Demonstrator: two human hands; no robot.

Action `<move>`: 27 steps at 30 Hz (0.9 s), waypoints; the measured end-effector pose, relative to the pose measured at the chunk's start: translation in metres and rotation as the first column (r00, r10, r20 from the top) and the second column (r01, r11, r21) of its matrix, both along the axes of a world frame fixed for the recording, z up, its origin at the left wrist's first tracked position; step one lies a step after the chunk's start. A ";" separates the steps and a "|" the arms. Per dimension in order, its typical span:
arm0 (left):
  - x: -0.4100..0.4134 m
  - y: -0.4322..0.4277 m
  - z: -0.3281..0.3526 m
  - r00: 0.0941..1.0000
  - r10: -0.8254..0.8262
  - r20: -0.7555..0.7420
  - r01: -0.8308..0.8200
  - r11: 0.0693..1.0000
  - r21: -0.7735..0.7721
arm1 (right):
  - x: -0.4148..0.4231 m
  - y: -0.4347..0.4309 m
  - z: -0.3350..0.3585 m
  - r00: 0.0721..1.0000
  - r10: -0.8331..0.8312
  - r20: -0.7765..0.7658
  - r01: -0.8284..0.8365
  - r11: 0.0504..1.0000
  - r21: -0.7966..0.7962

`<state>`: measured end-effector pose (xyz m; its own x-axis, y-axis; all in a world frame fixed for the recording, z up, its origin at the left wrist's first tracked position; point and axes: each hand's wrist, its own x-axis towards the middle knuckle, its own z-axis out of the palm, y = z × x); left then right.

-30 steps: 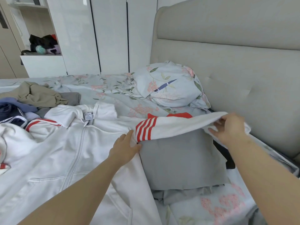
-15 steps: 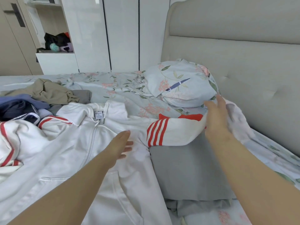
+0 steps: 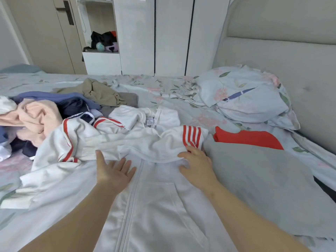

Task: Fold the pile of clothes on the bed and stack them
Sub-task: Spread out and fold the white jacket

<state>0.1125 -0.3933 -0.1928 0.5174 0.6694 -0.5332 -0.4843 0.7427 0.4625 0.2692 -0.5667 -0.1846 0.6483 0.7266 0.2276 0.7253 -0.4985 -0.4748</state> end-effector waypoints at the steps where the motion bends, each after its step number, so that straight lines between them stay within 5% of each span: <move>1: 0.003 0.002 0.001 1.000 -0.012 -0.022 0.012 1.000 0.006 | 0.001 0.000 -0.003 0.994 -0.101 0.040 0.097 0.991 0.092; 4: 0.012 0.014 0.001 0.993 -0.056 -0.101 0.060 0.998 0.032 | 0.010 -0.001 -0.007 0.933 -0.356 0.046 0.353 0.933 0.068; 7: 0.020 0.025 0.000 0.976 -0.081 -0.202 0.095 0.994 0.059 | 0.023 0.002 -0.011 0.946 -0.320 0.054 0.324 0.938 -0.119; 12: 0.022 0.039 -0.007 0.970 0.077 -0.230 -0.054 0.993 0.104 | 0.034 -0.012 -0.001 0.929 -0.369 -0.029 0.359 0.877 0.318; 16: 0.018 0.038 -0.012 0.964 0.075 -0.255 -0.043 0.991 0.128 | 0.038 -0.024 0.002 0.943 -0.326 -0.063 0.315 0.940 -0.133; 21: 0.016 0.040 -0.010 0.959 0.029 -0.280 0.010 0.991 0.134 | 0.045 -0.011 0.010 0.944 -0.212 -0.253 0.131 0.944 -0.303; 23: 0.018 0.043 -0.010 0.949 0.038 -0.314 0.002 0.992 0.128 | 0.051 -0.007 0.009 0.908 -0.238 -0.345 0.176 0.964 -0.201; 27: 0.028 0.057 -0.012 0.941 0.052 -0.334 -0.005 0.990 0.142 | 0.080 0.020 0.013 0.901 -0.364 -0.235 0.368 0.929 -0.029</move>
